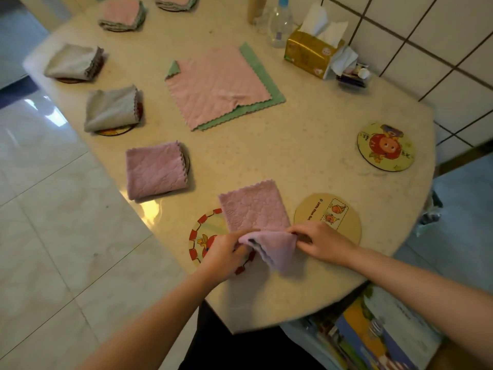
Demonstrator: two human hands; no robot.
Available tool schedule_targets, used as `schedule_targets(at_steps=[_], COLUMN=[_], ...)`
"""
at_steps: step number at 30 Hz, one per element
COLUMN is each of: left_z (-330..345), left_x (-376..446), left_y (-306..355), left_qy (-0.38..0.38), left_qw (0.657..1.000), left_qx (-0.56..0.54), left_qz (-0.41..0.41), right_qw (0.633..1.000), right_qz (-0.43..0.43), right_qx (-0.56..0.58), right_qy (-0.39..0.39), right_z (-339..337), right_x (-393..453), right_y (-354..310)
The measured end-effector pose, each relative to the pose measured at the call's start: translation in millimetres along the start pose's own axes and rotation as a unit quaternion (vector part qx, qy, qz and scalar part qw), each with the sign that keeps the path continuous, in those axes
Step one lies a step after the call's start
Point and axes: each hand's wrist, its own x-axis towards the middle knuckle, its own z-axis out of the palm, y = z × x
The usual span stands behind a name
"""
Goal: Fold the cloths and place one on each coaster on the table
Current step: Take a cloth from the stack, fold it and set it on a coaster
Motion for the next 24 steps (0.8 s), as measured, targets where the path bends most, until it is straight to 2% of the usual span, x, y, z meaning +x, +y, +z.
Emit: schedule_targets(at_steps=[3,6,8,10,13,16,20,22,24], left_z=[-10,-18,-19,-18,-15,-15,-14,-12,-12], left_x=[18,35,40,44,45,44,45,47,49], left_y=[4,9,10,6,2,5,6,4,1], left_qy=[0.049,0.091,0.102,0.115,0.136,0.137,0.154,0.166,0.179], left_qw=[0.982,0.954,0.941,0.941,0.949,0.947,0.937,0.933,0.936], left_qx=[-0.138,-0.214,-0.226,-0.201,-0.188,-0.222,-0.232,-0.219,-0.157], left_qz=[-0.120,-0.191,-0.232,-0.246,-0.215,-0.190,-0.210,-0.234,-0.258], right_qw=[0.988,0.964,0.958,0.958,0.956,0.957,0.953,0.951,0.950], right_qz=[0.076,0.166,0.222,0.239,0.256,0.259,0.281,0.291,0.292], right_qx=[0.123,0.198,0.175,0.141,0.099,0.057,-0.001,-0.041,-0.057], right_qy=[0.043,0.055,0.056,0.077,0.100,0.119,0.116,0.100,0.095], right_z=[-7,-7,-4,1,7,9,9,10,10], right_x=[17,40,51,59,68,75,81,84,86], right_y=[-9,-13,-14,-15,-20,-24,-26,-27,-28])
